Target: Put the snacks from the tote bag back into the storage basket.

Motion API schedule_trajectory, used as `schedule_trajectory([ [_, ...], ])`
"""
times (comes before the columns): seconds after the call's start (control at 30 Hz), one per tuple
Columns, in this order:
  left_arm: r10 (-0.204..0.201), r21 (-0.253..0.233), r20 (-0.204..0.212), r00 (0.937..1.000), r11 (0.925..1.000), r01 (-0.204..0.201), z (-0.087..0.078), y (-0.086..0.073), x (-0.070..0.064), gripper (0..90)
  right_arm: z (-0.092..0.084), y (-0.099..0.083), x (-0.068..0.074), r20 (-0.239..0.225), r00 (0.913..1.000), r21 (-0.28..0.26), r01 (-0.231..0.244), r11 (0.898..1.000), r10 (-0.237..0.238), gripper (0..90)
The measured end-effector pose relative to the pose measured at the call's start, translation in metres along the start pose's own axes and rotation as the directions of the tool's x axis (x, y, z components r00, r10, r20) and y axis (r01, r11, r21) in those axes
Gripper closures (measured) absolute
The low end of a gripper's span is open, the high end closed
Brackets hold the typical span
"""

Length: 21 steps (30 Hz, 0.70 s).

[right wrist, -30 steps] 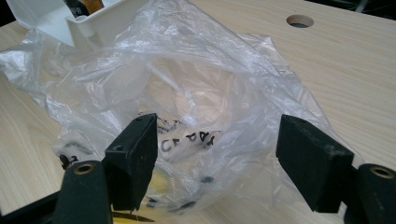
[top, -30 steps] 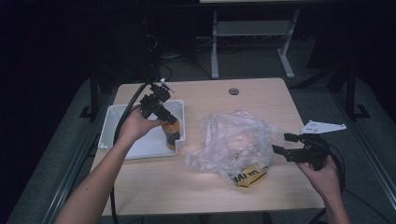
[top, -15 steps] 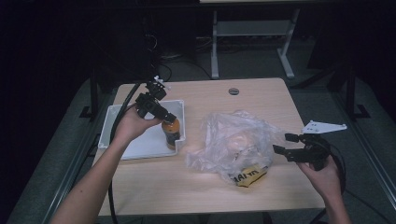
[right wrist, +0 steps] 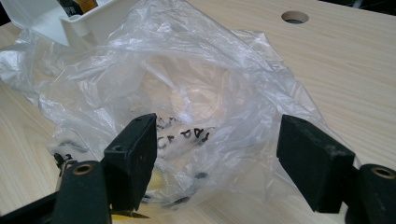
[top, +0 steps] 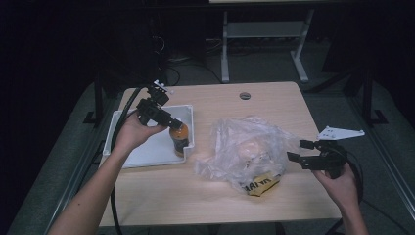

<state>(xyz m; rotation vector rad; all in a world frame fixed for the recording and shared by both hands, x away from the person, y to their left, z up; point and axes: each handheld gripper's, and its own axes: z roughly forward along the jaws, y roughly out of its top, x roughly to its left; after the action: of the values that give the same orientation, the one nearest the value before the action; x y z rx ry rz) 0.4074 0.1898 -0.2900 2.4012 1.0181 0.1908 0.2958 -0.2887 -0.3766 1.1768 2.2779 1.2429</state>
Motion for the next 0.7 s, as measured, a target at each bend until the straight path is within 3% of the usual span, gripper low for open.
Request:
schedule_trajectory([
  [0.7,-0.047,-0.078,0.024,0.9986,0.9958,0.048,-0.01,-0.03,0.01,37.6,0.0,-0.002,-0.001,0.002,0.9998,0.007,-0.017,1.0,0.017,28.1],
])
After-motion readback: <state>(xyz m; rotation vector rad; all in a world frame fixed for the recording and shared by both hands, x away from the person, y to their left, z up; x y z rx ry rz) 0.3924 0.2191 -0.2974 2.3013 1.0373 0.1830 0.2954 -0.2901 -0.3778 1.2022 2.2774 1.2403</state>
